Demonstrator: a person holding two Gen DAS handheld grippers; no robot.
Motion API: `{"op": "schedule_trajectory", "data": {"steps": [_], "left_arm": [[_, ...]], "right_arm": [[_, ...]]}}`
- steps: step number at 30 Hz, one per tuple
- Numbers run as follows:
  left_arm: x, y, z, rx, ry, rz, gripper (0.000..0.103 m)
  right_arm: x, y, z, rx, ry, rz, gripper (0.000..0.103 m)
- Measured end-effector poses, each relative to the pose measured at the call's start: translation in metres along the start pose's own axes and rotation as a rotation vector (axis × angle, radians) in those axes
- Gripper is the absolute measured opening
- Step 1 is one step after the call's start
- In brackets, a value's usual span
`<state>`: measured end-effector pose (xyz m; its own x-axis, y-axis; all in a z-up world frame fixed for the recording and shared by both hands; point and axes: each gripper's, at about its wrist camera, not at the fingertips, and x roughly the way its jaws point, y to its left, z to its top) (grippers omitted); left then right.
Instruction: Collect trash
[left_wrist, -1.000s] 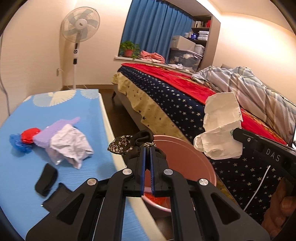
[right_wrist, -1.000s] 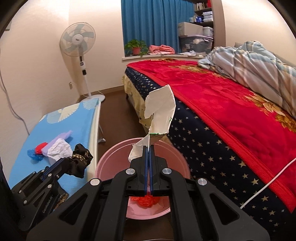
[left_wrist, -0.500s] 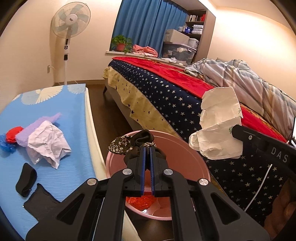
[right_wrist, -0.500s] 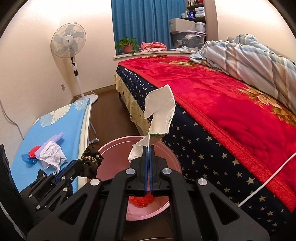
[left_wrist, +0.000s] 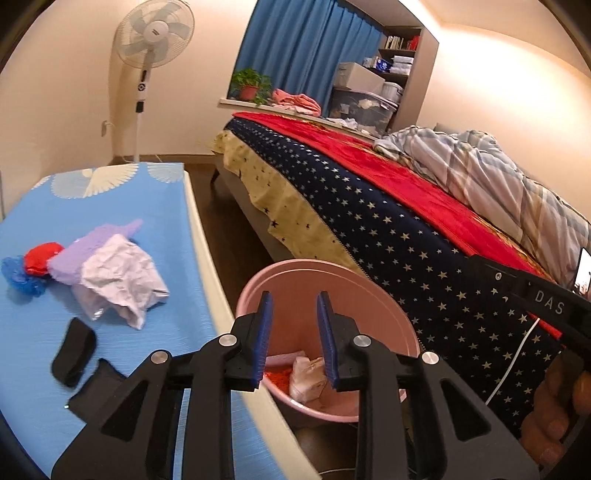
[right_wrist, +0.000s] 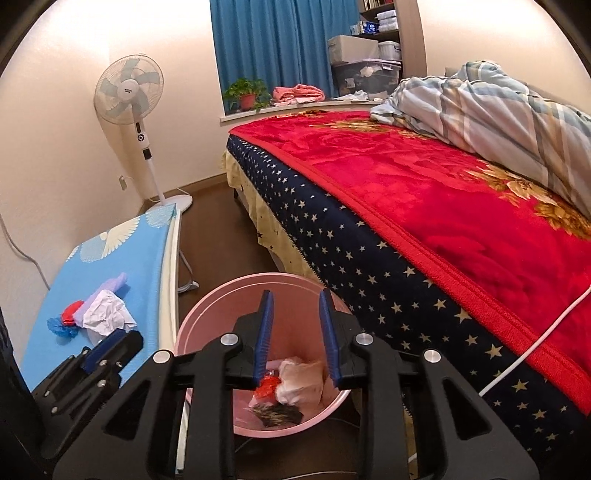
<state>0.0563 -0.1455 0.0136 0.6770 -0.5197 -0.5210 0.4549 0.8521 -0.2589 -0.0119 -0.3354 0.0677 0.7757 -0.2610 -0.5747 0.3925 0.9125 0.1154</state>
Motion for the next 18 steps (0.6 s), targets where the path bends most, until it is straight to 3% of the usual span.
{"op": "schedule_trajectory", "data": {"steps": [3,18], "left_arm": [[-0.008,0.008,0.0,-0.011,-0.004,0.022,0.04],[-0.058,0.08,-0.012,-0.106,-0.033,0.185,0.041]], "right_arm": [[-0.006,0.006,-0.001,-0.015,-0.009,0.018,0.027],[-0.02,0.06,-0.01,-0.055,-0.049,0.173,0.027]]}}
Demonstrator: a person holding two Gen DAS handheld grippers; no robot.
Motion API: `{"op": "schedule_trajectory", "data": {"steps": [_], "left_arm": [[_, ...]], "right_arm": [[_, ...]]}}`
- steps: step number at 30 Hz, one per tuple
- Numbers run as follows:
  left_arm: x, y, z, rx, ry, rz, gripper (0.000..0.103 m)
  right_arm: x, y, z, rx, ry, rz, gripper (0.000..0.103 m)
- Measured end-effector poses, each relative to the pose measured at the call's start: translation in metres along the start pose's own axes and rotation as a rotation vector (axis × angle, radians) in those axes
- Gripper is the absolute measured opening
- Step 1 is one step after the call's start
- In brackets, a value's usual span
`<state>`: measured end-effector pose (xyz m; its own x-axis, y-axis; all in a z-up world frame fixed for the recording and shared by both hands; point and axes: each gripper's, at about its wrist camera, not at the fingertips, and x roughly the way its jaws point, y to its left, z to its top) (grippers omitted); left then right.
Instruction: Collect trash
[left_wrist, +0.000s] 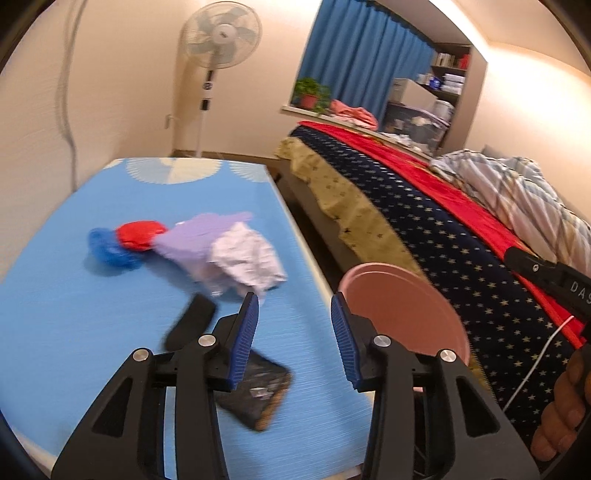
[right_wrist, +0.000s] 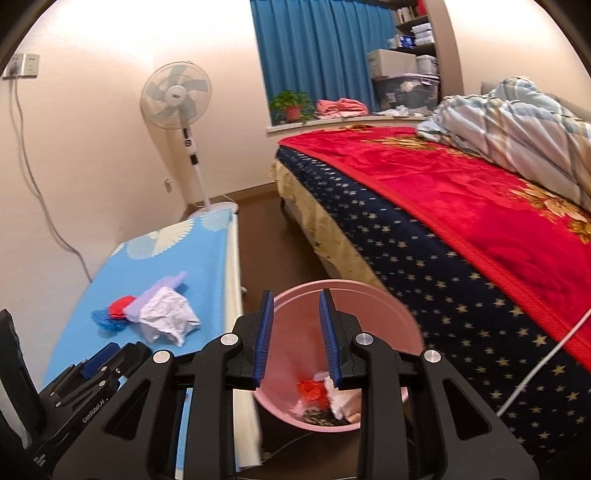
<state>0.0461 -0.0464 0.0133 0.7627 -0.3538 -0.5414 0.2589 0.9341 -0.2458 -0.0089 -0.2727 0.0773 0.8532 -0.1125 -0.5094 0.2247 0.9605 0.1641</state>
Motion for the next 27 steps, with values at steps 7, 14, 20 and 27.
{"op": "schedule_trajectory", "data": {"steps": [7,14,20,27], "left_arm": [[-0.005,0.035,-0.005,-0.048,-0.001,0.076,0.041],[0.006,0.056,-0.013,-0.072,0.027,0.13,0.041],[0.024,0.066,-0.02,-0.088,0.067,0.161,0.041],[0.044,0.074,-0.028,-0.089,0.125,0.181,0.041]], "right_arm": [[0.018,0.027,-0.007,-0.008,0.025,0.072,0.027],[0.037,0.049,-0.013,-0.027,0.047,0.127,0.027],[0.06,0.063,-0.02,-0.039,0.083,0.159,0.027],[0.088,0.076,-0.03,-0.05,0.129,0.188,0.027]]}}
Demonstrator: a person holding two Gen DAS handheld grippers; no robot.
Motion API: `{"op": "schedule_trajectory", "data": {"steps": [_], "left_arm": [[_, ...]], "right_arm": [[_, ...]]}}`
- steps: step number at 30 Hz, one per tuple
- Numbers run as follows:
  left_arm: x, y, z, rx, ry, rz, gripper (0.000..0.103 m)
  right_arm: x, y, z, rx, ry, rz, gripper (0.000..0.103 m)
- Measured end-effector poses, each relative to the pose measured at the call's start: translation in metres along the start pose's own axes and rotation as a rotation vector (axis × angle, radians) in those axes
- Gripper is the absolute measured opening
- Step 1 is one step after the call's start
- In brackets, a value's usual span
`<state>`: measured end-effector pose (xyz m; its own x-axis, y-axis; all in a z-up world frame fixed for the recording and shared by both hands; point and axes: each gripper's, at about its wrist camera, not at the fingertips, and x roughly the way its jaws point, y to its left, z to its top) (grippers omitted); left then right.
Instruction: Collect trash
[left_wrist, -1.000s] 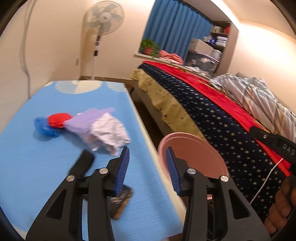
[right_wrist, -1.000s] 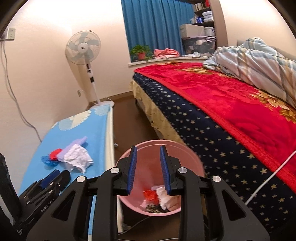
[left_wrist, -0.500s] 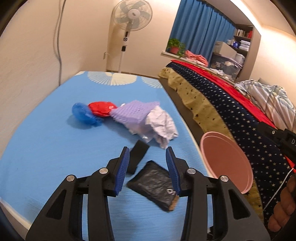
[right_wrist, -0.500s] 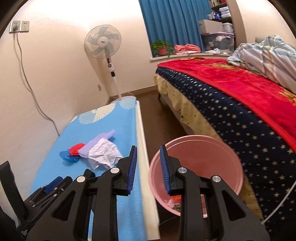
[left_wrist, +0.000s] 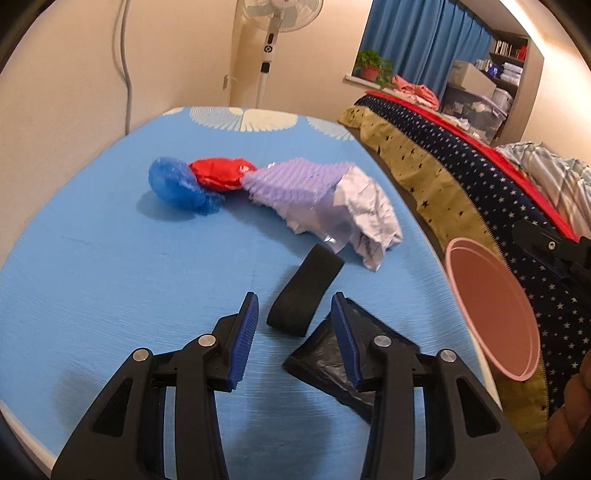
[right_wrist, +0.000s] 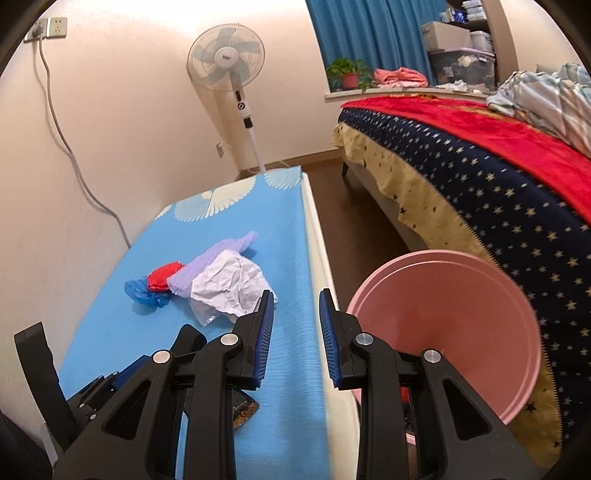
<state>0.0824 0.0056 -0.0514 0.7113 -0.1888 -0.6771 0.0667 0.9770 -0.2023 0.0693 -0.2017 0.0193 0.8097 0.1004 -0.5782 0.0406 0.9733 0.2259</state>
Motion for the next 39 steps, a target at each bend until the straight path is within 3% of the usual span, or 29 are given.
{"op": "schedule_trajectory", "data": {"steps": [7,9,17,25,28,30,39], "left_arm": [[0.01,0.001,0.0,0.006,0.046,-0.019,0.04],[0.012,-0.001,0.001,0.016,0.059,-0.027,0.025],[0.007,0.018,0.004,-0.056,0.03,0.043,0.024],[0.008,0.025,0.006,-0.08,0.032,0.043,0.024],[0.009,0.025,0.006,-0.081,0.033,0.043,0.024],[0.009,0.025,0.007,-0.08,0.032,0.043,0.024],[0.003,0.021,0.007,-0.082,0.019,0.038,0.024]], "right_arm": [[0.037,0.013,-0.01,0.015,0.063,0.044,0.027],[0.047,0.019,-0.012,0.007,0.077,0.055,0.026],[0.078,0.034,-0.016,0.015,0.129,0.097,0.026],[0.105,0.049,-0.025,-0.004,0.194,0.096,0.026],[0.108,0.05,-0.025,-0.011,0.2,0.087,0.021],[0.107,0.05,-0.025,-0.014,0.202,0.086,0.003],[0.088,0.046,-0.016,-0.04,0.155,0.081,0.0]]}}
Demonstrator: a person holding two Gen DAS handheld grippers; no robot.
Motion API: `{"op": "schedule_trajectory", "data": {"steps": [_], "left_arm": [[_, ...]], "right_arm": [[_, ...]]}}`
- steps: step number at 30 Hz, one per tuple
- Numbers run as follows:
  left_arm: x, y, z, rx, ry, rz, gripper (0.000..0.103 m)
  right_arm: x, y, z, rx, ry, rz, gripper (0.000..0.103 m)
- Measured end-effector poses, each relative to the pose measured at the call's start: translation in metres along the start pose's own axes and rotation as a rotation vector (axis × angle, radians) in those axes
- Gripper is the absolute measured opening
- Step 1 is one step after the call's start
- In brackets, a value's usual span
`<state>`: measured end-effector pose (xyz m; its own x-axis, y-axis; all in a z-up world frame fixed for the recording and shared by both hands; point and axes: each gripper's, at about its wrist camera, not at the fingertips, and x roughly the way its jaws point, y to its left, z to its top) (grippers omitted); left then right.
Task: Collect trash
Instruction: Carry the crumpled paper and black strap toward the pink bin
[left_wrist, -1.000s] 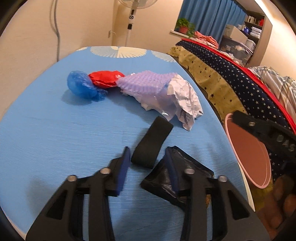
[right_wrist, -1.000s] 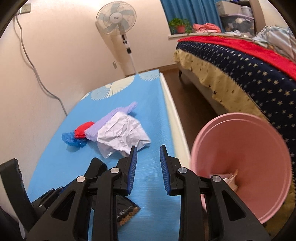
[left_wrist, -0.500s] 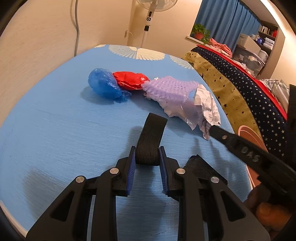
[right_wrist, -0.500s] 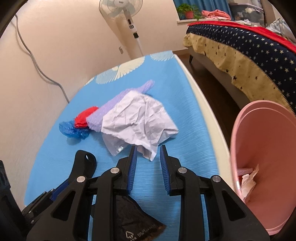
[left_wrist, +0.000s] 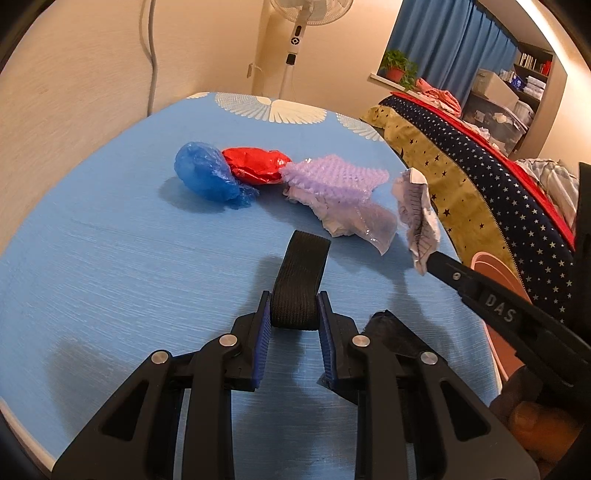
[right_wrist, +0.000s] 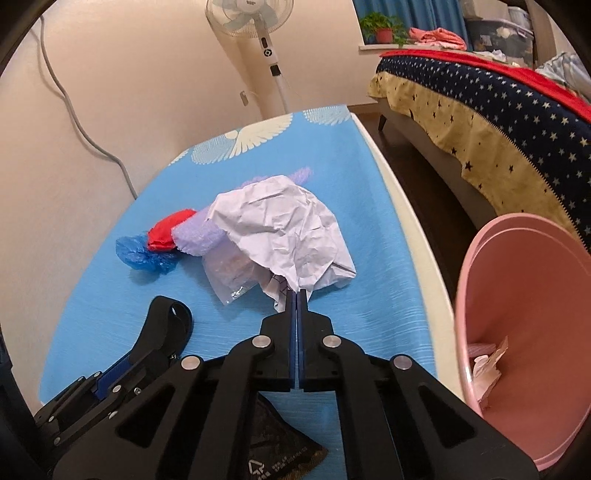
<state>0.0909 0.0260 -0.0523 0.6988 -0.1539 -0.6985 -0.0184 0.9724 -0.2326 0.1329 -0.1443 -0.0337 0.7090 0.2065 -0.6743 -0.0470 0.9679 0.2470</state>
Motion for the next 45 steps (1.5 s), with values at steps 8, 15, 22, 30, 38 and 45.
{"op": "schedule_trajectory", "data": {"steps": [8,15,22,30,38,45], "left_arm": [[-0.02,-0.008,0.003,0.023,-0.043,-0.006,0.024],[-0.043,-0.014,0.005,0.045,-0.083,-0.011,0.024],[-0.064,-0.023,0.003,0.065,-0.114,-0.024,0.024],[-0.083,-0.033,0.002,0.09,-0.147,-0.041,0.024],[-0.091,-0.05,0.0,0.122,-0.163,-0.061,0.024],[-0.091,-0.068,-0.001,0.148,-0.166,-0.082,0.024]], "right_arm": [[-0.038,0.0,0.002,-0.03,-0.05,-0.008,0.0],[-0.073,-0.002,0.0,-0.049,-0.09,-0.017,0.0],[-0.11,-0.005,-0.004,-0.058,-0.132,-0.033,0.0],[-0.139,-0.009,-0.004,-0.066,-0.171,-0.056,0.0],[-0.161,-0.018,-0.005,-0.063,-0.201,-0.081,0.0],[-0.176,-0.035,-0.004,-0.036,-0.221,-0.113,0.0]]}}
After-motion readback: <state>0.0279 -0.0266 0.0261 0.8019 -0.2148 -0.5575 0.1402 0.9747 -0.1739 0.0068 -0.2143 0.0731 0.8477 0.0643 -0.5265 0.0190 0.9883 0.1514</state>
